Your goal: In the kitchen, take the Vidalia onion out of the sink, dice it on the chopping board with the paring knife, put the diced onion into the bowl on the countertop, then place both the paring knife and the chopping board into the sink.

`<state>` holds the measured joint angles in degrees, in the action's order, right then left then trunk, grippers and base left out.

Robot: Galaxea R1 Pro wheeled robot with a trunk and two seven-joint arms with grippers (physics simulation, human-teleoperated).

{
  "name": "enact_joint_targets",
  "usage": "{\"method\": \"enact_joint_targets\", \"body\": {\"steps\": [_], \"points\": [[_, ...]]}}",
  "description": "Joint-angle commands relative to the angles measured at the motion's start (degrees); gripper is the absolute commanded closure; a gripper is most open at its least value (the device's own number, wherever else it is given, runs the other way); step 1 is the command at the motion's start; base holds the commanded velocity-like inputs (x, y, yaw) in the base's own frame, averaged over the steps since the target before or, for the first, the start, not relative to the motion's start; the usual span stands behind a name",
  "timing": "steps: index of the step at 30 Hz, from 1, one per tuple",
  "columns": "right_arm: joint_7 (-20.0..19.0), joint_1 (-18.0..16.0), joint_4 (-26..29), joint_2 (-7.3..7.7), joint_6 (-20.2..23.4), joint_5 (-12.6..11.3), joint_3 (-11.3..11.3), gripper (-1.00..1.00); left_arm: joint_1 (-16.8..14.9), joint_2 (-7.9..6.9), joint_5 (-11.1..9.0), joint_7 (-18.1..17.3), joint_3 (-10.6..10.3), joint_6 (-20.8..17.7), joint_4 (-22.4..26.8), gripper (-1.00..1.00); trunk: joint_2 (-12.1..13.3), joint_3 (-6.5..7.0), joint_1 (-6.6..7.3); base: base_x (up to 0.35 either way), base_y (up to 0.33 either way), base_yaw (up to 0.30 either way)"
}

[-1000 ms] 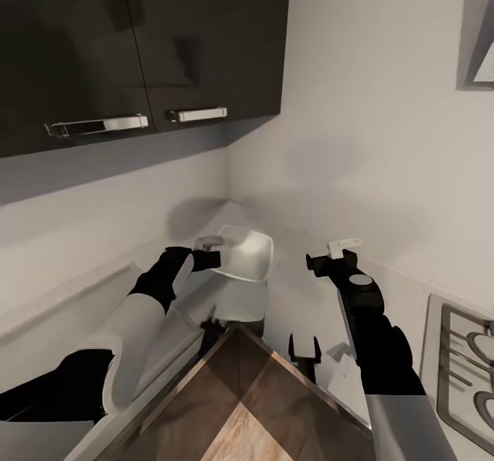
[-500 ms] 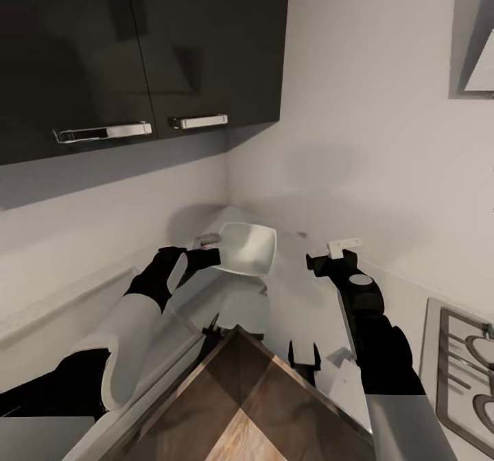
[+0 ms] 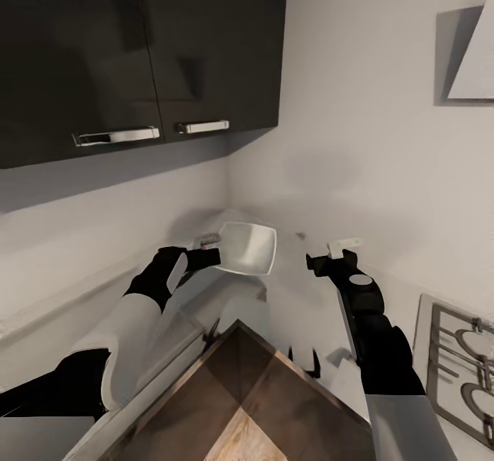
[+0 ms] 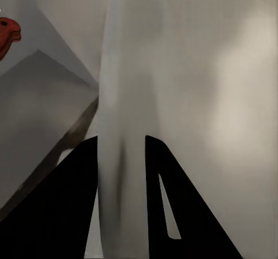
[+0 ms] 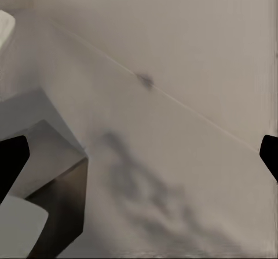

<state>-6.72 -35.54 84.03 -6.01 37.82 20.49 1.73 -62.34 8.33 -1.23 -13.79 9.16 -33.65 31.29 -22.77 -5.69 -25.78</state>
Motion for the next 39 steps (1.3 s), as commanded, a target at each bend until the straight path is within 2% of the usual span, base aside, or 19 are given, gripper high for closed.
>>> {"method": "enact_joint_targets", "body": {"steps": [1,12,26,39], "points": [[-0.6,-0.1,0.1,-0.05,0.2,0.6,0.1,-1.0,-0.1,0.08,-0.3,-0.2,0.4,-0.5,0.1,1.0,-0.1,-0.11,0.0,-0.312,0.0,0.0],[-0.6,-0.1,0.1,-0.05,0.2,0.6,0.1,-1.0,-0.1,-0.07,-0.3,-0.2,0.5,-0.5,0.1,1.0,-0.1,-0.03,0.0,-0.328,0.0,0.029],[-0.6,-0.1,0.1,-0.05,0.1,0.6,0.3,-1.0,0.0,-2.24,-0.3,-0.3,0.5,-0.5,0.1,1.0,-0.1,-0.03,0.0,-0.332,0.0,0.166],[-0.6,-0.1,0.1,-0.05,0.1,0.5,0.5,-1.0,-0.1,-2.53,-0.3,-0.8,0.5,-0.5,0.1,1.0,-0.1,-0.03,0.0,-0.333,0.0,0.174]]}}
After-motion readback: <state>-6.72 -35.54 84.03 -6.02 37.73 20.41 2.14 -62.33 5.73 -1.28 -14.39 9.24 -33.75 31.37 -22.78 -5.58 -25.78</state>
